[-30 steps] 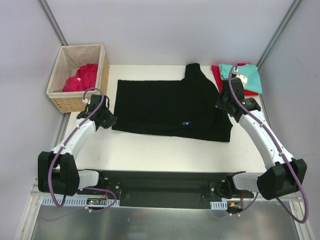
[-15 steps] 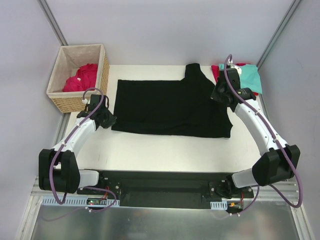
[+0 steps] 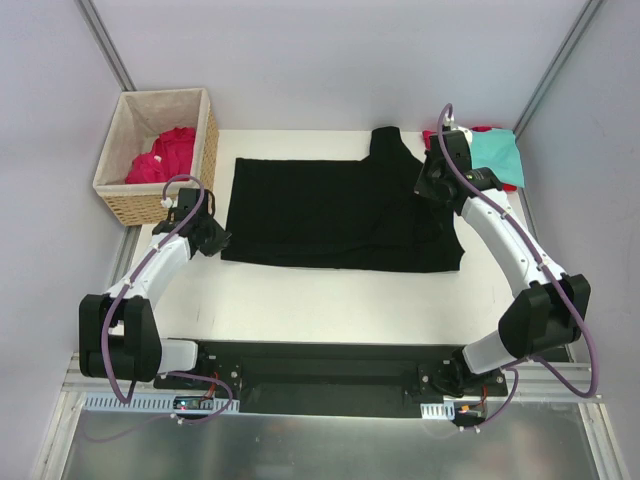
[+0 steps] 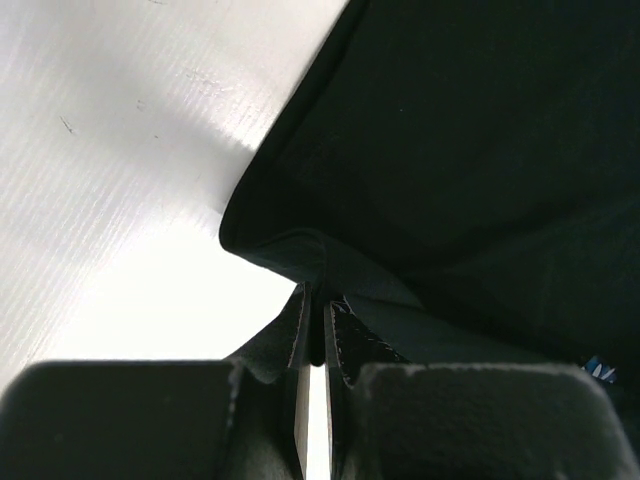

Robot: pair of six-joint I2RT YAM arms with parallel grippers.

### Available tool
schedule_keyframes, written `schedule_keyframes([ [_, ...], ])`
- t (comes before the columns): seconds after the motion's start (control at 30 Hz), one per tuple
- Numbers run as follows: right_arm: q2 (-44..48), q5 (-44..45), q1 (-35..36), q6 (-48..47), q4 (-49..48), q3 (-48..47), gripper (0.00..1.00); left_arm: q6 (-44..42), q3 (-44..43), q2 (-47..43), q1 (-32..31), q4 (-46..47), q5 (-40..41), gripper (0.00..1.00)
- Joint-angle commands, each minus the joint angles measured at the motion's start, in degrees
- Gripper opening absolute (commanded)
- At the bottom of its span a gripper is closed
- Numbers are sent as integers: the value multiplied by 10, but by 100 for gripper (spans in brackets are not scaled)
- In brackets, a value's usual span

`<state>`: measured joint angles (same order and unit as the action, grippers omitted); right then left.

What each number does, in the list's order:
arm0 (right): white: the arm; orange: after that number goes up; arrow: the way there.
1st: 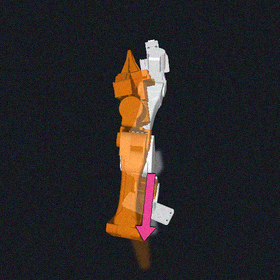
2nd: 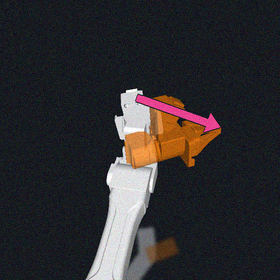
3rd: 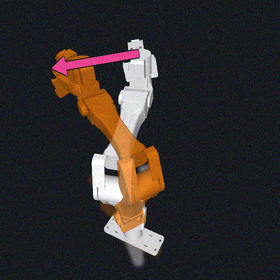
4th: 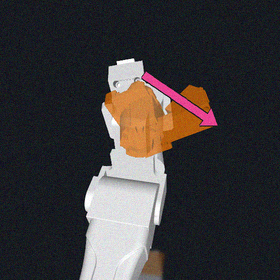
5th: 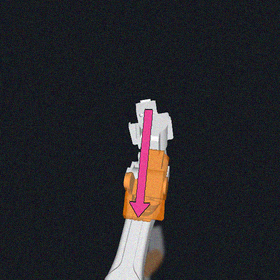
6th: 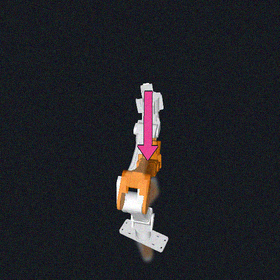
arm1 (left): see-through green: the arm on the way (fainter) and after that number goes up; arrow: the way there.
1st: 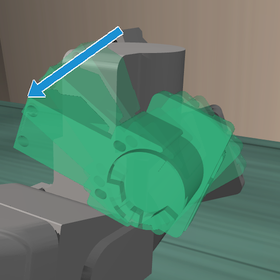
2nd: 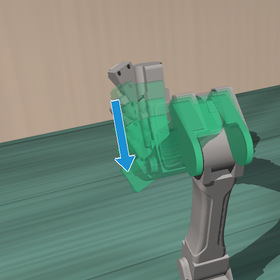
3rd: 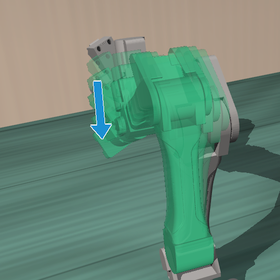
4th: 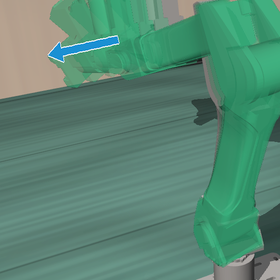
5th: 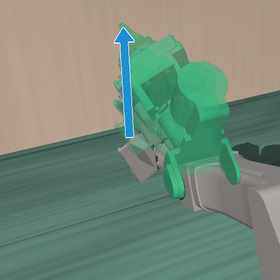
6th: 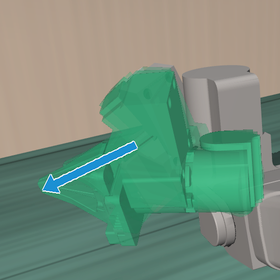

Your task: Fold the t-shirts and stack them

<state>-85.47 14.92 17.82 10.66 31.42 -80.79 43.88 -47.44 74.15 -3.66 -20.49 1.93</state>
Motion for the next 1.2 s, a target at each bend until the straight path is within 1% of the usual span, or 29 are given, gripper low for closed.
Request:
schedule_keyframes([
  [0.0, -16, 3, 2, -5, -20, -24, 1, -3, -24, 16, 7, 11, 11, 0],
  [0.37, -68, 12, -3, -5, -32, -43, 1, 5, -50, 84, 8, 36, -2, 0],
  [0.63, -119, 8, -14, -11, -32, -91, 1, 9, -62, 124, 10, 48, -6, 0],
  [0.97, -191, -5, -22, -13, -33, -144, 1, 16, -68, 153, 18, 63, -11, 0],
  [1.17, -200, -7, -24, -13, -35, -151, 1, 17, -71, 165, 23, 65, -14, 0],
])
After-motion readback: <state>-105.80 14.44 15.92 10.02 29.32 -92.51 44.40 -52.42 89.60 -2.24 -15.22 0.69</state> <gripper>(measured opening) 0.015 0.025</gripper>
